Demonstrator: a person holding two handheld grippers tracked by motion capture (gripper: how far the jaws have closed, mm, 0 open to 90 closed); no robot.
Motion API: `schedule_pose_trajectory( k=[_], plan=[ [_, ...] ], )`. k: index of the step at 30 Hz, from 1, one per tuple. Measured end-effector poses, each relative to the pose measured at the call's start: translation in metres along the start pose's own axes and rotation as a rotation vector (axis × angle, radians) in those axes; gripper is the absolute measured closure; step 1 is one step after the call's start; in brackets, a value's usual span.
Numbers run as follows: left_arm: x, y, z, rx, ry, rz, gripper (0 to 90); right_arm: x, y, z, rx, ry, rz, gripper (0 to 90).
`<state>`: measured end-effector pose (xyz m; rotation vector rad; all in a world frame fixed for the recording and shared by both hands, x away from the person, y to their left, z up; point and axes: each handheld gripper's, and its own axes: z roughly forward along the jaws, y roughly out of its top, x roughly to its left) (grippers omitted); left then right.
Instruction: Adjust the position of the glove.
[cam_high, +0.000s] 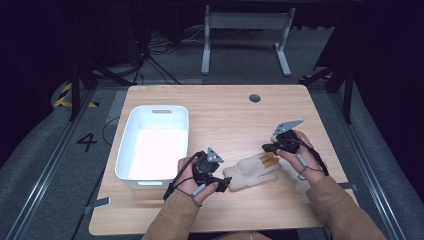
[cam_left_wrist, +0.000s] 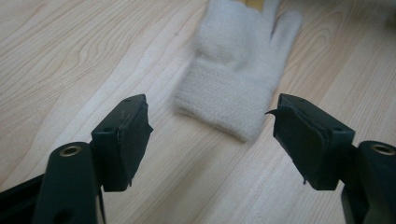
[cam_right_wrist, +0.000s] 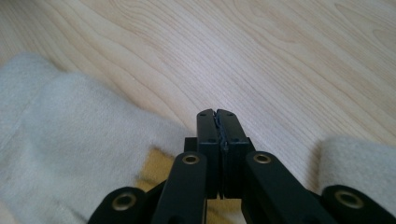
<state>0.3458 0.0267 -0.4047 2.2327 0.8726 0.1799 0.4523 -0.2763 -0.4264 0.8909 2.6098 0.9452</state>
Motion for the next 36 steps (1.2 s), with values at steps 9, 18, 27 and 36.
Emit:
schedule_pose_trajectory(
  k=[9, 18, 27, 36],
  plan=[
    [-0.002, -0.001, 0.004, 0.019, -0.006, 0.007, 26.0, 0.001, 0.001, 0.010, 0.009, -0.010, -0.016, 89.7],
    [-0.001, -0.001, 0.005, 0.032, -0.009, 0.011, 24.6, -0.003, -0.002, 0.018, 0.034, -0.010, -0.010, 87.9],
    [0.000, 0.001, 0.008, 0.041, -0.021, 0.014, 23.6, 0.000, -0.006, 0.012, 0.073, 0.002, -0.007, 90.0],
    [-0.001, 0.008, 0.011, 0.038, -0.041, 0.013, 24.1, 0.005, -0.015, 0.002, 0.112, 0.016, 0.009, 90.0]
  ],
)
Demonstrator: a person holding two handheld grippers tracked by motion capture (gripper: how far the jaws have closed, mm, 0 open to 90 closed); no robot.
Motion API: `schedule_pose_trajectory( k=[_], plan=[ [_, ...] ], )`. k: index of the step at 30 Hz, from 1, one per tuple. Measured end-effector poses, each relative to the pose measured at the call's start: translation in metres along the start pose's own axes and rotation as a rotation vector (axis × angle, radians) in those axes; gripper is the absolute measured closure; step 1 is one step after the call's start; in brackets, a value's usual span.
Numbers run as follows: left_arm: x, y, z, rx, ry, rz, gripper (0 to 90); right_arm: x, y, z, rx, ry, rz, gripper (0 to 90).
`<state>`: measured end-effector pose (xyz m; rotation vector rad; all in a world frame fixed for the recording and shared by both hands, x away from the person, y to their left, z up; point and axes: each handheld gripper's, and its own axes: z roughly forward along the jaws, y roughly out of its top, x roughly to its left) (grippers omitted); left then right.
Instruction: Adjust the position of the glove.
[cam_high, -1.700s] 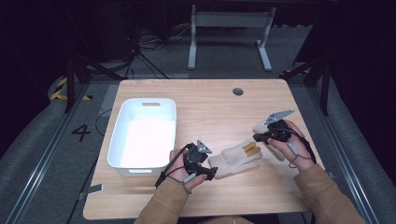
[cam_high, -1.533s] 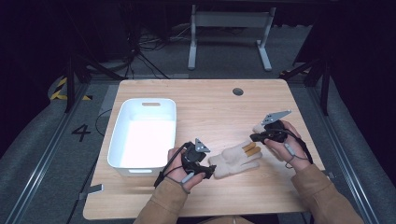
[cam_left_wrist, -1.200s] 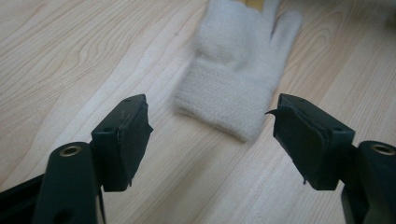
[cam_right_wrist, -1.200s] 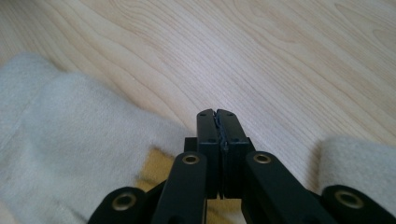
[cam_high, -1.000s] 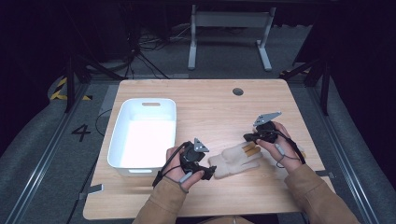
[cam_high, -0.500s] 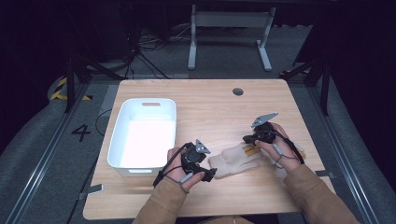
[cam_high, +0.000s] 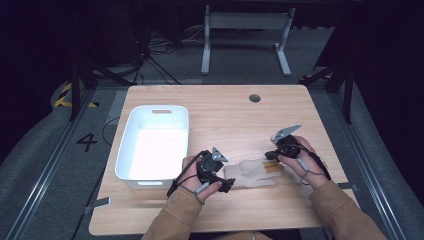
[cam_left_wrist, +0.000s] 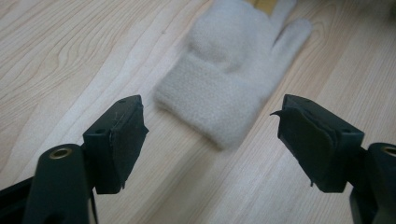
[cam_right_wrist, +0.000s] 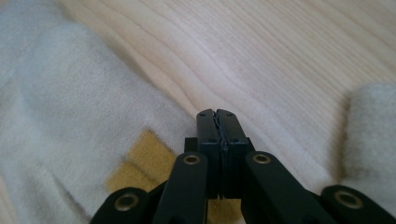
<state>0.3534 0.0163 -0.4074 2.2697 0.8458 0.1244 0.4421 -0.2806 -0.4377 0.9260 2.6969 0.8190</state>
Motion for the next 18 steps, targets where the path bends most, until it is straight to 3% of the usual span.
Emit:
schedule_pose_trajectory(
  k=[18],
  plan=[
    [0.005, 0.009, -0.003, -0.009, 0.004, 0.003, 26.3, 0.016, -0.012, -0.013, 0.037, 0.025, -0.004, 90.0]
  ],
)
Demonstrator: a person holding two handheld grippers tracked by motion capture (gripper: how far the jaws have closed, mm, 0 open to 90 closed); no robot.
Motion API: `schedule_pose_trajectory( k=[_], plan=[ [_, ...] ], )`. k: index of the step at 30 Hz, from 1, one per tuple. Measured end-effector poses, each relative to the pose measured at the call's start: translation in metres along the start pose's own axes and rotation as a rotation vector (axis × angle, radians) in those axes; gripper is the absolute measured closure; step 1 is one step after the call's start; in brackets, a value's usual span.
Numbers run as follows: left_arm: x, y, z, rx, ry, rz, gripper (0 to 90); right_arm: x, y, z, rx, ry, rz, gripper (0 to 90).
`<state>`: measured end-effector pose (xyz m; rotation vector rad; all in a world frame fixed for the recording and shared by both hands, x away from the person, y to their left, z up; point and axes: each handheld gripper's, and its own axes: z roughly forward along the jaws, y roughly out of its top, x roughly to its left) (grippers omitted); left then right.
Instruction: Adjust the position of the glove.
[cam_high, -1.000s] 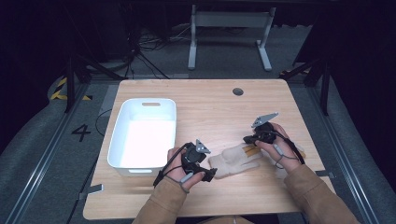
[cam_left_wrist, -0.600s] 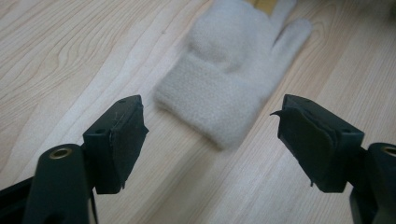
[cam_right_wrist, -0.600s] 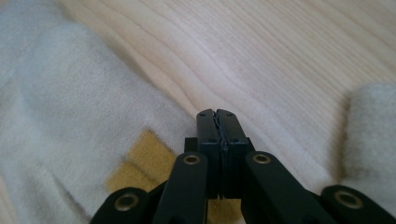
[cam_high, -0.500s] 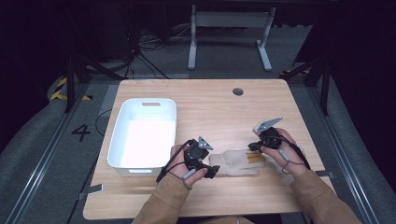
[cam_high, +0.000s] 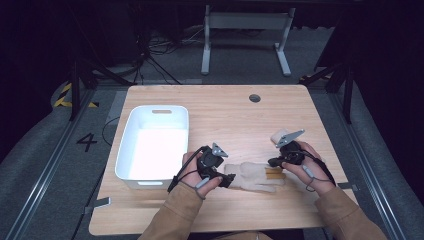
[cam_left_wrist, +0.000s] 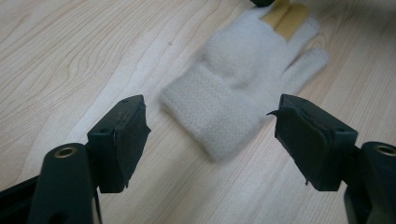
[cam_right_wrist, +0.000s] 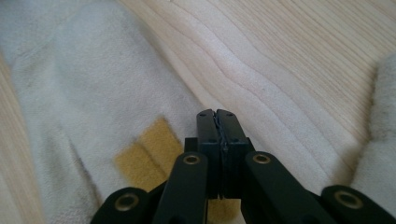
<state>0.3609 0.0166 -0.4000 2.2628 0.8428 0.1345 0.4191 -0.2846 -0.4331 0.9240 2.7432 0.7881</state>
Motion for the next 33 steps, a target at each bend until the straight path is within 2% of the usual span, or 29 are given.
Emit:
schedule_pose_trajectory(
  k=[8, 9, 15, 22, 32, 33],
  plan=[
    [0.001, 0.002, -0.002, -0.008, -0.004, -0.002, 26.4, 0.002, 0.000, -0.011, -0.044, -0.001, 0.002, 89.8],
    [0.001, 0.002, -0.002, -0.012, -0.002, -0.003, 26.3, 0.001, 0.000, -0.015, -0.077, -0.011, 0.017, 86.5],
    [0.002, 0.001, -0.003, -0.014, 0.009, -0.002, 25.1, -0.007, -0.003, -0.031, -0.157, -0.038, 0.053, 82.4],
    [0.001, 0.001, -0.002, -0.013, 0.008, 0.001, 24.6, -0.016, -0.007, -0.044, -0.205, -0.060, 0.089, 80.2],
    [0.002, 0.001, -0.004, -0.020, 0.014, -0.004, 24.0, -0.030, -0.016, -0.056, -0.248, -0.133, 0.161, 71.9],
    [0.003, 0.000, -0.004, -0.017, 0.014, -0.004, 24.0, -0.034, -0.019, -0.057, -0.256, -0.153, 0.175, 66.9]
  ],
)
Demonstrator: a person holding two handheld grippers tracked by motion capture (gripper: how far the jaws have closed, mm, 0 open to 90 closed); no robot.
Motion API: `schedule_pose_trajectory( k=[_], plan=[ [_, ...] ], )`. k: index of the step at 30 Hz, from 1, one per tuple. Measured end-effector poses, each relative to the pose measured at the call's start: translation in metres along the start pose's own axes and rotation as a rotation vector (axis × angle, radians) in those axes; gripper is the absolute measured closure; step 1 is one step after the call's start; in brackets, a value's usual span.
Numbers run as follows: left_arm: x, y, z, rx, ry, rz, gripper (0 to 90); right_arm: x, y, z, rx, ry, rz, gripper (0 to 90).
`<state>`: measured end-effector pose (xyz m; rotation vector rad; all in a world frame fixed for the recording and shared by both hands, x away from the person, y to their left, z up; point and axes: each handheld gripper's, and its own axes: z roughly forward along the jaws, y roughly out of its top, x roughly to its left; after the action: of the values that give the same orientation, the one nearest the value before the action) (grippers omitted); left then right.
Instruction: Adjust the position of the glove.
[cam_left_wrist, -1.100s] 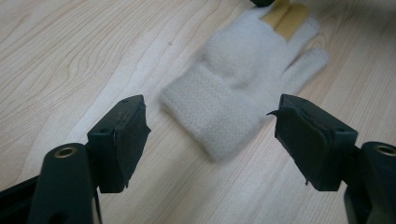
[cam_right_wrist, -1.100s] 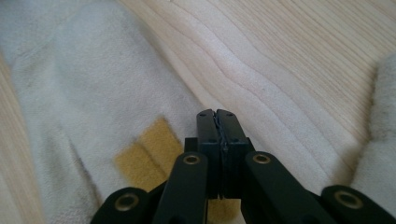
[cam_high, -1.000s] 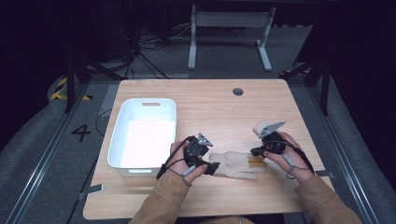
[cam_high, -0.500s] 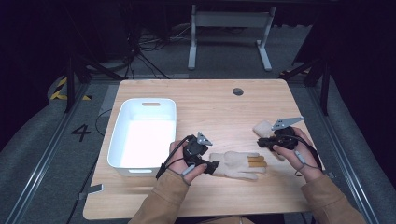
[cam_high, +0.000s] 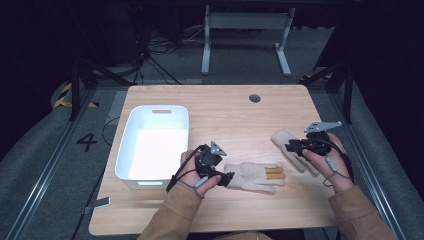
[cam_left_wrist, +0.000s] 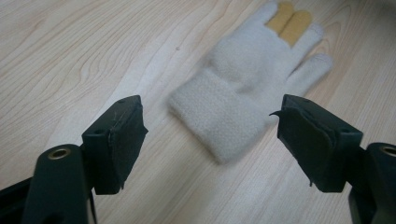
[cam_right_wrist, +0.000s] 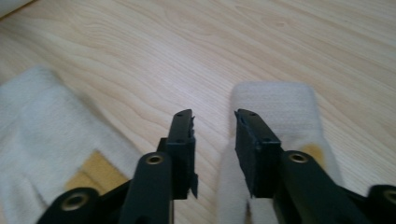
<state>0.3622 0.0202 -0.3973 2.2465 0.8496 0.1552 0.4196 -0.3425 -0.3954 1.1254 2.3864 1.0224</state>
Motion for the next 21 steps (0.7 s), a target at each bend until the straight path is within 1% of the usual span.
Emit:
schedule_pose_trajectory(
  k=[1, 2, 4, 7, 8, 9, 11, 15, 17, 21],
  plan=[
    [0.000, 0.000, 0.000, 0.000, 0.000, 0.000, 23.8, 0.000, 0.000, 0.000, 0.000, 0.000, 0.000, 66.9],
    [0.000, 0.000, 0.000, -0.003, 0.006, -0.009, 23.3, -0.004, -0.002, 0.000, -0.007, -0.015, 0.001, 61.0],
    [0.001, 0.000, -0.001, -0.005, 0.005, -0.007, 23.2, -0.007, -0.004, 0.002, 0.004, -0.037, 0.004, 58.4],
    [0.001, -0.001, -0.001, -0.005, 0.007, -0.009, 23.2, -0.013, -0.007, 0.003, -0.001, -0.080, 0.010, 49.7],
    [0.001, -0.001, -0.001, -0.003, 0.006, -0.008, 23.2, -0.015, -0.008, 0.003, -0.003, -0.090, 0.012, 47.9],
    [0.001, -0.001, -0.001, -0.005, 0.007, -0.009, 23.2, -0.018, -0.009, 0.003, -0.001, -0.094, 0.023, 46.1],
    [0.001, -0.001, -0.001, -0.004, 0.007, -0.013, 23.2, -0.023, -0.012, 0.004, 0.006, -0.109, 0.039, 44.9],
    [0.002, -0.002, 0.000, -0.002, 0.009, -0.016, 23.1, -0.030, -0.016, 0.008, 0.023, -0.145, 0.043, 43.3],
    [0.003, -0.003, 0.000, 0.003, 0.004, -0.015, 23.1, -0.033, -0.019, 0.011, 0.034, -0.151, 0.051, 43.2],
    [0.003, -0.003, 0.000, 0.003, 0.009, -0.018, 23.1, -0.037, -0.024, 0.017, 0.059, -0.159, 0.063, 43.2]
  ],
)
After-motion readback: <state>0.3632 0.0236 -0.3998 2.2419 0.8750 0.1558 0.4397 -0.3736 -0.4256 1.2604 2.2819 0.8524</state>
